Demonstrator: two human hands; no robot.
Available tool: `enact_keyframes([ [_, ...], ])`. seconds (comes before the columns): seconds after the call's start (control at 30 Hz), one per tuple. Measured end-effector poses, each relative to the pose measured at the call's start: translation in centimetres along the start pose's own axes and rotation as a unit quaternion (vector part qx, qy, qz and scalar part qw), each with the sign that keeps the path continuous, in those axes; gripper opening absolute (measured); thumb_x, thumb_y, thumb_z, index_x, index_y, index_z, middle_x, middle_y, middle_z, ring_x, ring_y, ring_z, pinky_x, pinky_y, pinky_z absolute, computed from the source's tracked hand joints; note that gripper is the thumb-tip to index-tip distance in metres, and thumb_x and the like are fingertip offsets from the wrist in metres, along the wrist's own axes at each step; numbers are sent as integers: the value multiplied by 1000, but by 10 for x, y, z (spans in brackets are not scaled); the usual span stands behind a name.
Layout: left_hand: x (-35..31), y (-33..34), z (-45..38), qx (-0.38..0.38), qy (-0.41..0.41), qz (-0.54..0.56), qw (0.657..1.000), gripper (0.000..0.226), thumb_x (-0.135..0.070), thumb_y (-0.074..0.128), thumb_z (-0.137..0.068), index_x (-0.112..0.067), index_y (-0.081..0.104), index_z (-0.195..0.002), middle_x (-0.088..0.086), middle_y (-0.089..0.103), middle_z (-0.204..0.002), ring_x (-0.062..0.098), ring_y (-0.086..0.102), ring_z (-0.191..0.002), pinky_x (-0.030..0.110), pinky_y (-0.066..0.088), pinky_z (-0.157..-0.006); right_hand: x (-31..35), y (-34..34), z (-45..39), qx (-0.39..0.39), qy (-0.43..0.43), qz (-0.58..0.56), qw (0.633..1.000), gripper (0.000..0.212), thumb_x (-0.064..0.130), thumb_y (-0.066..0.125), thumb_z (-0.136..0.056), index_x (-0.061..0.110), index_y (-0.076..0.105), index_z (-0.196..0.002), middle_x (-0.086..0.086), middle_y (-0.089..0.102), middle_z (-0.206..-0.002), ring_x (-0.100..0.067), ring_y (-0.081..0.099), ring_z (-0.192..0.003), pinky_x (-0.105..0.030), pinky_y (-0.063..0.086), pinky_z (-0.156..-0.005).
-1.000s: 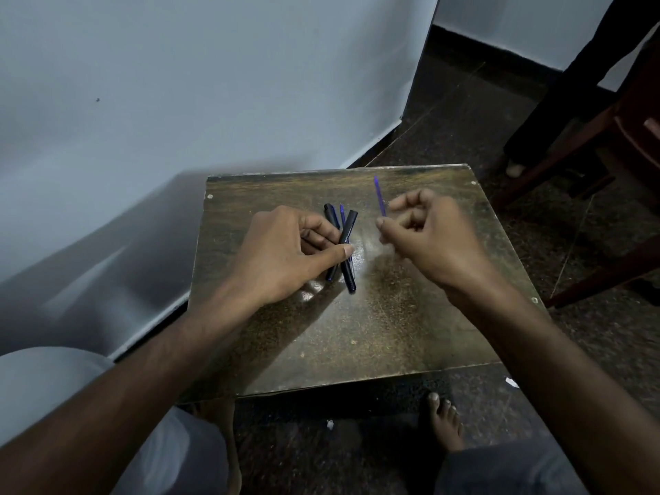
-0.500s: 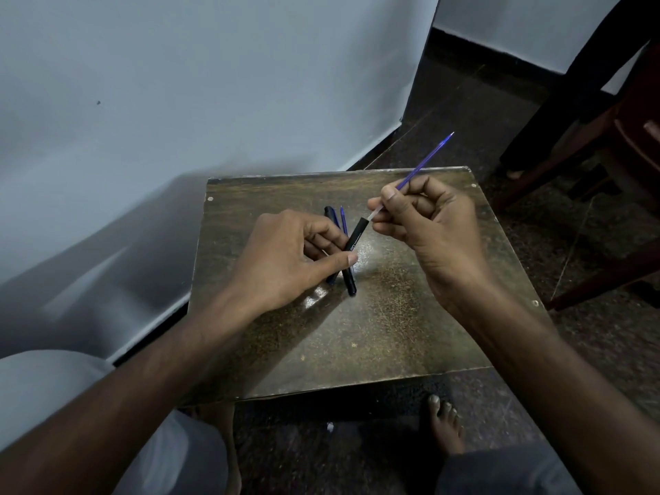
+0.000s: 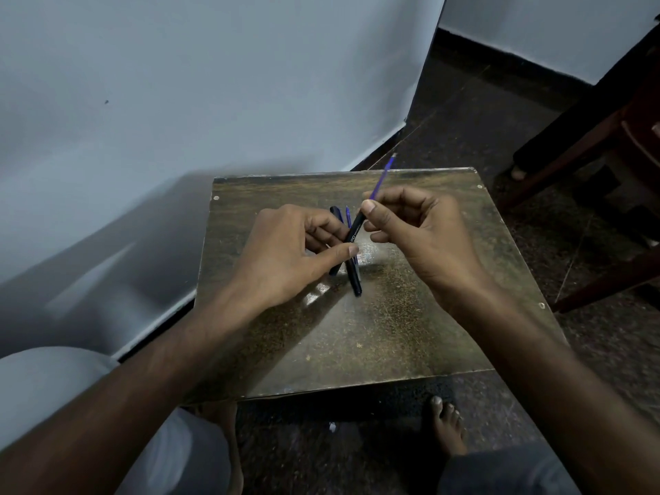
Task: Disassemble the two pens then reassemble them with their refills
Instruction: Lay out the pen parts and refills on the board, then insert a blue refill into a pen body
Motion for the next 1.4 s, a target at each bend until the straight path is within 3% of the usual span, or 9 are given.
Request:
enact_keyframes([
  [0.23, 15, -18, -7, -65, -23, 11, 998, 15, -41, 86, -89, -33, 83, -101, -17, 80, -84, -8, 75, -70, 14, 62, -67, 1, 3, -4, -18, -15, 70, 997, 13, 25, 74, -102, 21, 81, -113, 2, 84, -95, -11, 80, -90, -31, 64, -80],
  [0.4, 41, -50, -15, -166, -56, 36, 984, 10, -38, 86, -90, -35, 80, -98, -14, 81, -87, 2, 79, -75, 38, 69, -77, 18, 28, -3, -5, -107, 339, 935, 13, 29, 80, -96, 26, 84, -108, 27, 69, -91, 11, 61, -72, 1, 42, -74],
  [0.5, 48, -51, -17, -174, -62, 29, 982, 16, -35, 86, -91, -28, 82, -105, -12, 81, -88, 2, 79, -75, 39, 69, -76, 17, 50, -6, 18, -151, 422, 894, 17, 40, 79, -95, 29, 83, -108, 14, 77, -98, -9, 61, -92, -26, 44, -88],
  [0.57, 49, -48, -18, -167, -64, 30, 983, 15, -34, 86, -91, -28, 81, -105, -13, 81, -87, 1, 78, -74, 36, 69, -74, 9, 59, -10, 16, -140, 459, 877, 23, 48, 76, -95, 31, 82, -108, 6, 72, -93, -23, 58, -98, -40, 49, -86],
  [0.73, 46, -53, -17, -172, -64, 27, 983, 13, -33, 86, -91, -28, 81, -103, -16, 79, -83, -7, 74, -65, 21, 63, -68, 3, 74, -17, -3, -133, 484, 865, 30, 58, 75, -90, 28, 77, -95, 5, 70, -83, -27, 64, -89, -44, 53, -91],
  [1.0, 45, -62, -14, -186, -73, 36, 979, 12, -33, 87, -90, -27, 82, -99, -14, 80, -80, -4, 76, -67, 30, 67, -72, 12, 100, -10, 22, -165, 502, 849, 28, 52, 73, -94, 25, 78, -93, -5, 67, -93, -33, 56, -102, -42, 46, -80],
  [1.13, 42, -63, -14, -186, -68, 25, 980, 11, -33, 87, -90, -28, 81, -98, -18, 77, -79, -9, 74, -67, 12, 59, -68, 13, 111, -7, 12, -173, 531, 830, 32, 53, 74, -91, 21, 78, -88, -8, 68, -95, -34, 59, -100, -42, 46, -79],
  [1.27, 39, -65, -11, -186, -59, 10, 981, 12, -33, 86, -90, -28, 80, -99, -22, 74, -79, -16, 70, -68, 2, 51, -64, 15, 110, -7, 4, -150, 504, 850, 26, 44, 70, -93, 19, 78, -89, -7, 68, -92, -32, 60, -98, -41, 50, -79],
  [1.4, 35, -72, -8, -195, -43, 36, 979, 13, -38, 85, -91, -30, 81, -101, -15, 80, -85, -4, 77, -73, 30, 68, -73, 24, 78, -11, -13, -93, 360, 928, 19, 41, 81, -91, 27, 77, -78, 11, 67, -74, -8, 65, -72, -25, 50, -70],
])
Point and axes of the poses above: each hand's wrist, its own z-axis away from the middle knuckle, its own y-axis out of the palm, x = y × z, the point moved 9 cm from there along -z, towards the middle knuckle
